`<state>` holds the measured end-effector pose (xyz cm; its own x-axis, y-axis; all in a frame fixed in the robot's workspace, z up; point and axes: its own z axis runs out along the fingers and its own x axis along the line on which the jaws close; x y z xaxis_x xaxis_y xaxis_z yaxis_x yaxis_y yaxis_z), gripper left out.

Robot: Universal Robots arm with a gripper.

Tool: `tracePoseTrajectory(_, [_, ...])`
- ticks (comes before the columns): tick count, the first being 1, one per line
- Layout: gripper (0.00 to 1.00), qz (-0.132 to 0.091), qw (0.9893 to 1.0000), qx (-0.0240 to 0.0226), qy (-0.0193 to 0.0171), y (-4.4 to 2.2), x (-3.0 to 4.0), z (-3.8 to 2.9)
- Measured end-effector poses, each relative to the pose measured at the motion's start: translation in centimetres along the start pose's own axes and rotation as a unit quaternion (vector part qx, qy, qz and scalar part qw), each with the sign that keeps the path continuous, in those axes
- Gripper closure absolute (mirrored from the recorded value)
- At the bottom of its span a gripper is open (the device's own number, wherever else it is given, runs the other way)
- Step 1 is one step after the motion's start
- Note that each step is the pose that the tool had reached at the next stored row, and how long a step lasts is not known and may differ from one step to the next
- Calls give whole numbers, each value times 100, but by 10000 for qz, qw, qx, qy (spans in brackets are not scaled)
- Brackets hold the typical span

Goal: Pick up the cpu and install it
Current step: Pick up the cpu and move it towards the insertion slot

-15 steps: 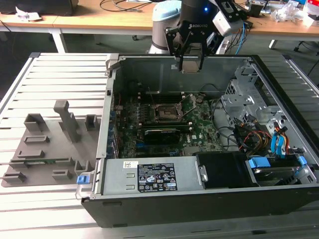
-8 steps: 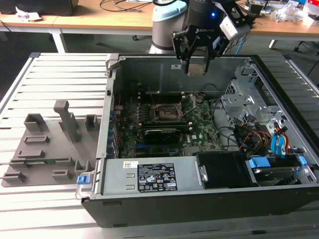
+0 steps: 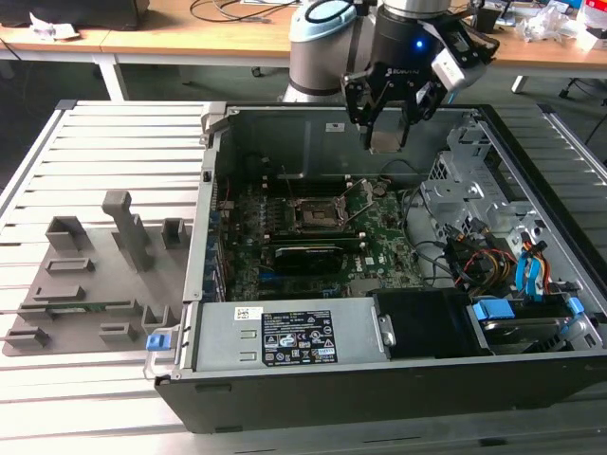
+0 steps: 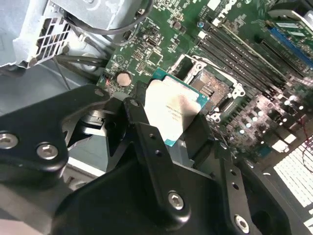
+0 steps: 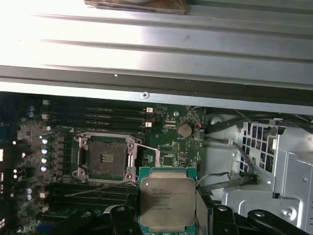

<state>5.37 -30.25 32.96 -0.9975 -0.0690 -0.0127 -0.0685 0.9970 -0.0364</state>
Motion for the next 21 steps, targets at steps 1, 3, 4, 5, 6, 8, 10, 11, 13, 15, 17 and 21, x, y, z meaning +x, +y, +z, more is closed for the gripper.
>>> tracePoseTrajectory(1, [45, 0, 10000, 1, 1, 3, 13, 29])
tracePoseTrajectory(3, [45, -1, 10000, 0, 0, 14, 165, 44])
tracePoseTrajectory(4, [45, 0, 10000, 0, 0, 18, 230, 45])
tracePoseTrajectory(5, [45, -1, 10000, 2, -1, 19, 311, 48])
tracePoseTrajectory(6, [45, 0, 10000, 9, 0, 17, 343, 49])
tracePoseTrajectory(8, [45, -1, 10000, 53, 0, 12, 414, 50])
tracePoseTrajectory(10, [45, -2, 9999, 132, -2, 6, 503, 52])
tracePoseTrajectory(11, [45, -2, 9999, 134, 0, 3, 524, 56])
tracePoseTrajectory(13, [45, -2, 9999, 128, -2, -40, 622, 78])
tracePoseTrajectory(15, [45, -2, 9999, 110, -3, -98, 680, 96])
tracePoseTrajectory(17, [45, -2, 10000, 94, -4, -184, 728, 117])
tracePoseTrajectory(21, [45, -2, 10000, 92, -4, -211, 735, 124])
